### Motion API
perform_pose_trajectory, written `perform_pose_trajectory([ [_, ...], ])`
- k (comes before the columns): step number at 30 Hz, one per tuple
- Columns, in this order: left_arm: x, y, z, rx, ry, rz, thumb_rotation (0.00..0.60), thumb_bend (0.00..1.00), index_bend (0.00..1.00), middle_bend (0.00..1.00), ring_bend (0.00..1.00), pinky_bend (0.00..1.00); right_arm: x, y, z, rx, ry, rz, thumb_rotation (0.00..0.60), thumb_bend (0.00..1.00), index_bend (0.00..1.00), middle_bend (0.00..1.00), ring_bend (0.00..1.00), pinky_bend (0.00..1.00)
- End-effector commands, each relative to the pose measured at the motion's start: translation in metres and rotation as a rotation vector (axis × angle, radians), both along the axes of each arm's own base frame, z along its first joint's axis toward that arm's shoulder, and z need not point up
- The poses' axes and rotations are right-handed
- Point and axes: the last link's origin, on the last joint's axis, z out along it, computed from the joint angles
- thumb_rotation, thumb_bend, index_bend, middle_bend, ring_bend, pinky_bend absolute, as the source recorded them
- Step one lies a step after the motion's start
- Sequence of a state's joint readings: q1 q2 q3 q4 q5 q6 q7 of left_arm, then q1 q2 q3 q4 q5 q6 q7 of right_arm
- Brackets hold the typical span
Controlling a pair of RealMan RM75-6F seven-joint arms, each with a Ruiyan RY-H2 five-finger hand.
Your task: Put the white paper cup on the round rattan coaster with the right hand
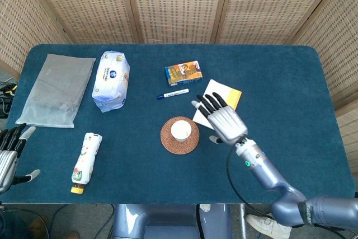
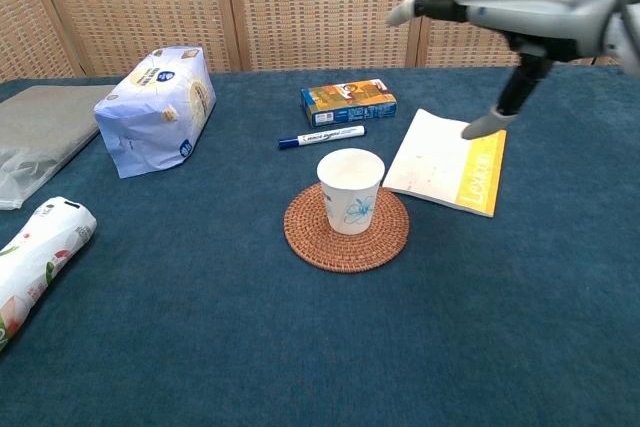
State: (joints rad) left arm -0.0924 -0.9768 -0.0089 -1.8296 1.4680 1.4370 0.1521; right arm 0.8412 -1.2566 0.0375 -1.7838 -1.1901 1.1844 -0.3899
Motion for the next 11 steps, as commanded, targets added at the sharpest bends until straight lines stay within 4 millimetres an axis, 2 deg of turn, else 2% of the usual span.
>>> perform_pose_trajectory([
  [1, 0.001, -0.002, -0.001, 0.003, 0.006, -0.005, 0.6, 0.0, 0.0, 0.0, 0.0, 0.0, -0.088, 0.035, 0.03, -0.096, -0.006, -0.046, 0.6, 0.0, 0.0, 0.0, 0.0, 0.0],
  [7, 0.003, -0.005, -0.004, 0.01, 0.022, -0.016, 0.6, 0.0, 0.0, 0.0, 0.0, 0.0, -0.161, 0.064, 0.048, -0.178, 0.026, -0.153, 0.6, 0.0, 0.0, 0.0, 0.0, 0.0],
  [11, 0.004, -0.007, -0.004, 0.018, 0.025, -0.021, 0.6, 0.0, 0.0, 0.0, 0.0, 0.0, -0.186, 0.08, 0.054, -0.205, 0.005, -0.228, 0.6, 0.0, 0.0, 0.0, 0.0, 0.0],
])
